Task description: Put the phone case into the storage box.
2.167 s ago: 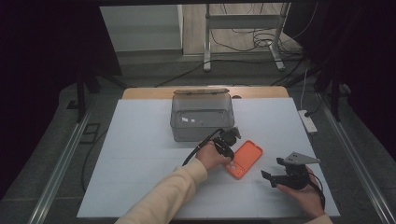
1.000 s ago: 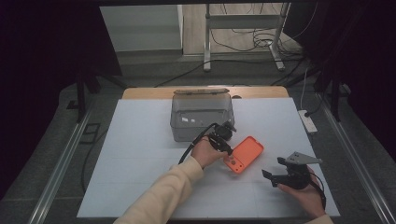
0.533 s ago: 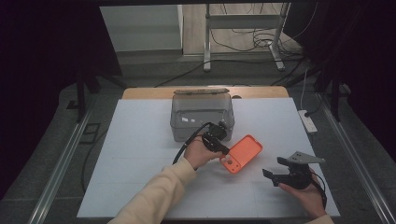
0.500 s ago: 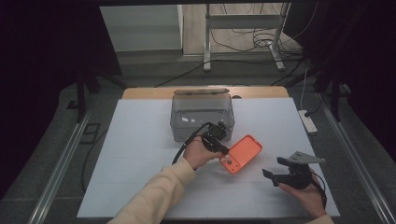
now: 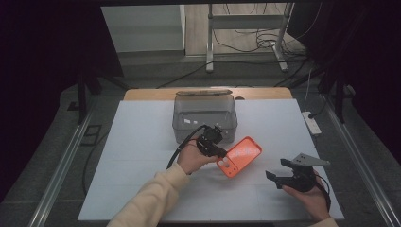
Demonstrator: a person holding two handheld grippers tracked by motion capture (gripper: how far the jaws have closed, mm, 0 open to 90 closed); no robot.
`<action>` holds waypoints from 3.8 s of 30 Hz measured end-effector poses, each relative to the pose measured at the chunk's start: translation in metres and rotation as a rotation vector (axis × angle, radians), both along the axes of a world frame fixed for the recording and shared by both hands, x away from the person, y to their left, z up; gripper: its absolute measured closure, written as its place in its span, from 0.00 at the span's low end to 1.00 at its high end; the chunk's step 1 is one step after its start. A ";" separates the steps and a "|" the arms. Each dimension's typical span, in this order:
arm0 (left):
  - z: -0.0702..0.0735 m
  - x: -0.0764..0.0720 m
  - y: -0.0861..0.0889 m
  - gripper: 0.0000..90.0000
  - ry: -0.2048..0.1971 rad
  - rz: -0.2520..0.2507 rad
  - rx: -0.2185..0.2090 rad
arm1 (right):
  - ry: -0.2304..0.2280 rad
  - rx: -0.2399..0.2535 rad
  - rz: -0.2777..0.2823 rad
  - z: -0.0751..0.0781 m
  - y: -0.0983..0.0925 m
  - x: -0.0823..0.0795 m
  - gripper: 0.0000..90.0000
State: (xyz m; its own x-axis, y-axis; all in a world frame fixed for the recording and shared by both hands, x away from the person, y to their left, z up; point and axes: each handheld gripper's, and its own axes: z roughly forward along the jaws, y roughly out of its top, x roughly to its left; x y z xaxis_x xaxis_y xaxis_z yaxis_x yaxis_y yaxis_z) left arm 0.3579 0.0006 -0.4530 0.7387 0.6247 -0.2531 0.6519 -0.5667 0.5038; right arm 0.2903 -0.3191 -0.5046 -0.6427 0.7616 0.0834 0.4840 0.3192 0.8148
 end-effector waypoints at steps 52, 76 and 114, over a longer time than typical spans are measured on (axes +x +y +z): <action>0.006 -0.019 0.046 0.96 -0.071 -0.020 -0.036 | 0.013 0.016 0.004 0.003 0.001 -0.001 0.16; 0.006 -0.029 0.059 0.96 -0.095 -0.049 -0.071 | 0.015 0.011 -0.001 0.002 0.000 -0.001 0.16; 0.006 -0.035 0.079 0.96 -0.134 -0.086 -0.044 | 0.013 0.012 -0.009 0.004 -0.001 -0.001 0.16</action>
